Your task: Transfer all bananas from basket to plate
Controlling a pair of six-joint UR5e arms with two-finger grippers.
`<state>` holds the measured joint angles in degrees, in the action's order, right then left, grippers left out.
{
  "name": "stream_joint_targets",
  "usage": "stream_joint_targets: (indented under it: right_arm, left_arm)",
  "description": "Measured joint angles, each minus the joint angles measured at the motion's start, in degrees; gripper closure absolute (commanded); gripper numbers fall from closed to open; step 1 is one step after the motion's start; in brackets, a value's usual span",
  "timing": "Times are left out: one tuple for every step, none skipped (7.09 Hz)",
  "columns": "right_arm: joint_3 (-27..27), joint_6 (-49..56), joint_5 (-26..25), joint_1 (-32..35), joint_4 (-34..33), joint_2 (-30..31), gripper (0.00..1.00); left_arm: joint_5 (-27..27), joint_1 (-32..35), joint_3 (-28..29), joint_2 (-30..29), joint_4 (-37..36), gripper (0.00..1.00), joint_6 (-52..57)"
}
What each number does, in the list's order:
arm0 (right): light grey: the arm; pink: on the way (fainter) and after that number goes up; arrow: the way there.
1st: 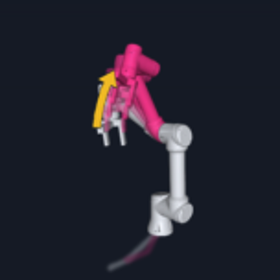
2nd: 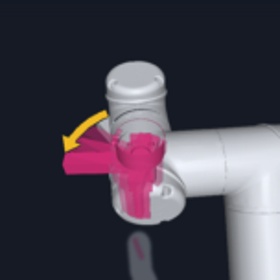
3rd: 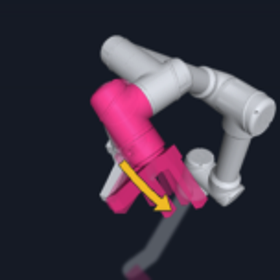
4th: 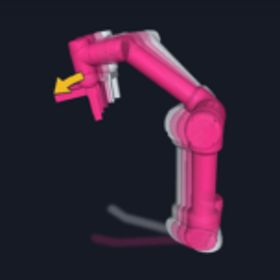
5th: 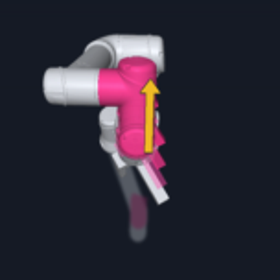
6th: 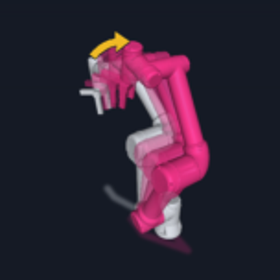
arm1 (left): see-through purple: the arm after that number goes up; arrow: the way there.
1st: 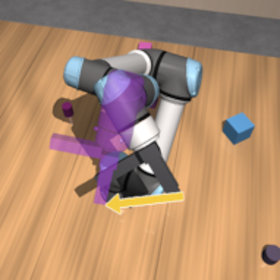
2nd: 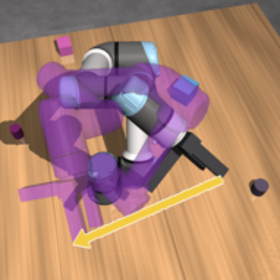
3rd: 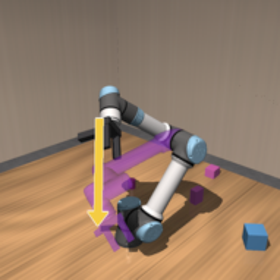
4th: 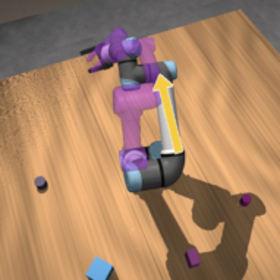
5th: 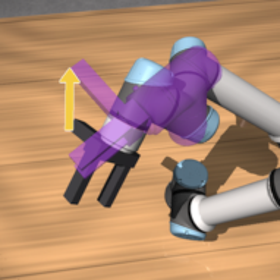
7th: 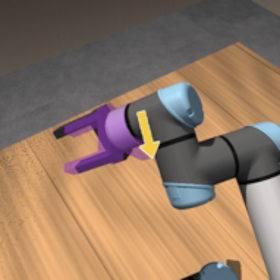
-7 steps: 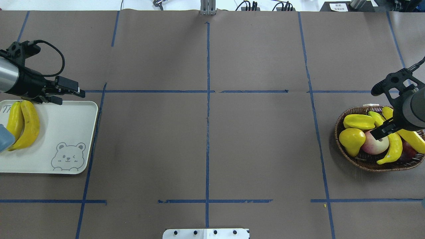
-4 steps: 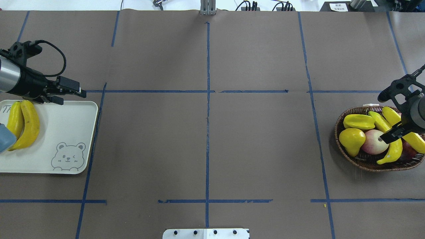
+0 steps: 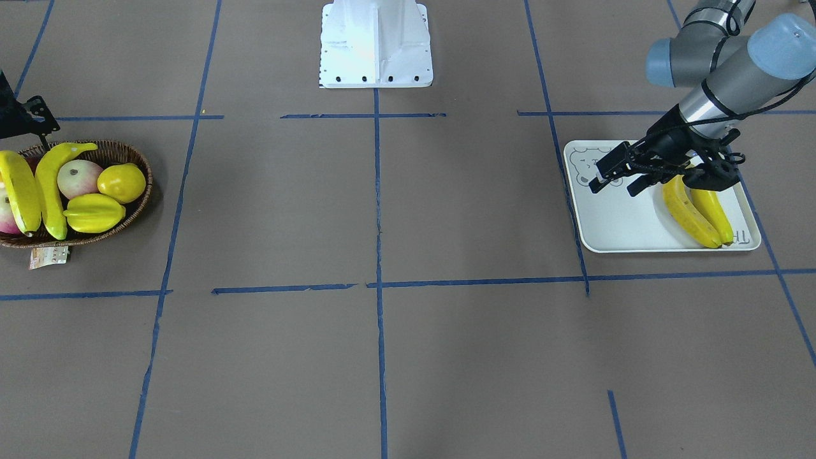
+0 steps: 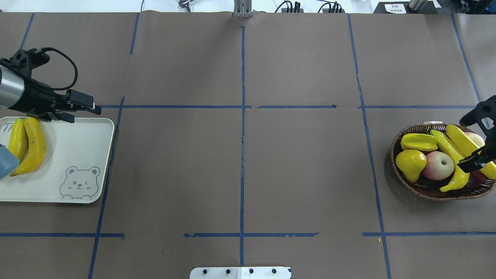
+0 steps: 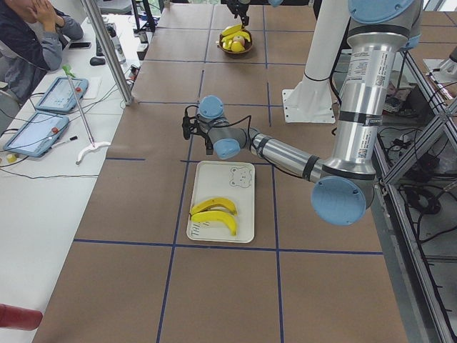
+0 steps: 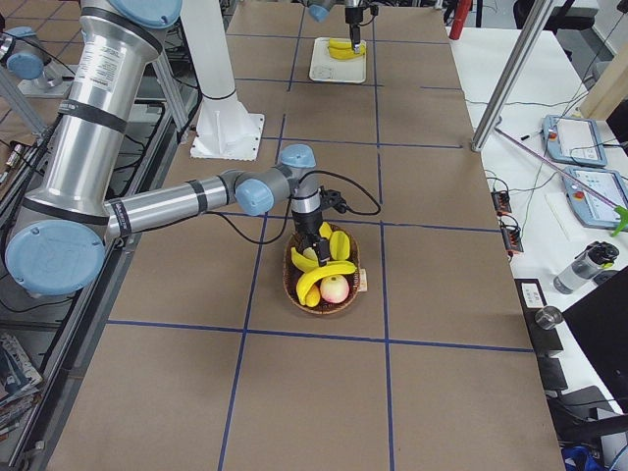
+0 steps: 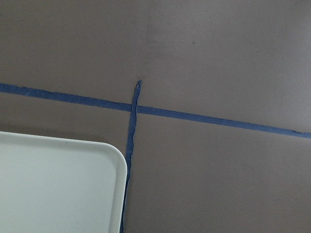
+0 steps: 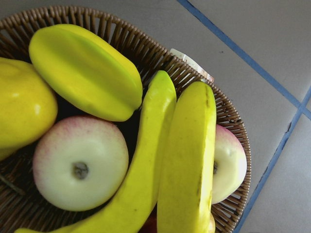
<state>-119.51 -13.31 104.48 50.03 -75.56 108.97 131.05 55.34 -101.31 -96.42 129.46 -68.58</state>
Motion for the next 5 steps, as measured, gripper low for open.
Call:
stream_joint_targets:
  right_arm:
    - [1.34, 0.25, -0.16, 0.04, 0.94, 0.33, 0.06]
    - [2.31, 1.17, -0.33, 0.06, 1.11, 0.51, 0.07]
    - [2.89, 3.11, -0.59, 0.07, 1.03, 0.7, 0.07]
    - [3.19, 4.61, -1.09, 0.02, 0.98, 0.9, 0.07]
    - [3.44, 5.24, -1.52, -0.1, 0.95, 0.97, 0.08]
  left_arm:
    - [0.0, -0.03, 0.01, 0.0, 0.0, 0.0, -0.01]
    - [0.0, -0.05, 0.0, 0.0, 0.0, 0.0, -0.01]
    - [0.0, -0.05, -0.02, 0.0, 0.0, 0.0, -0.04]
    - [0.0, -0.05, -0.03, 0.0, 0.0, 0.0, -0.05]
    - [0.0, -0.05, -0.03, 0.0, 0.0, 0.0, -0.06]
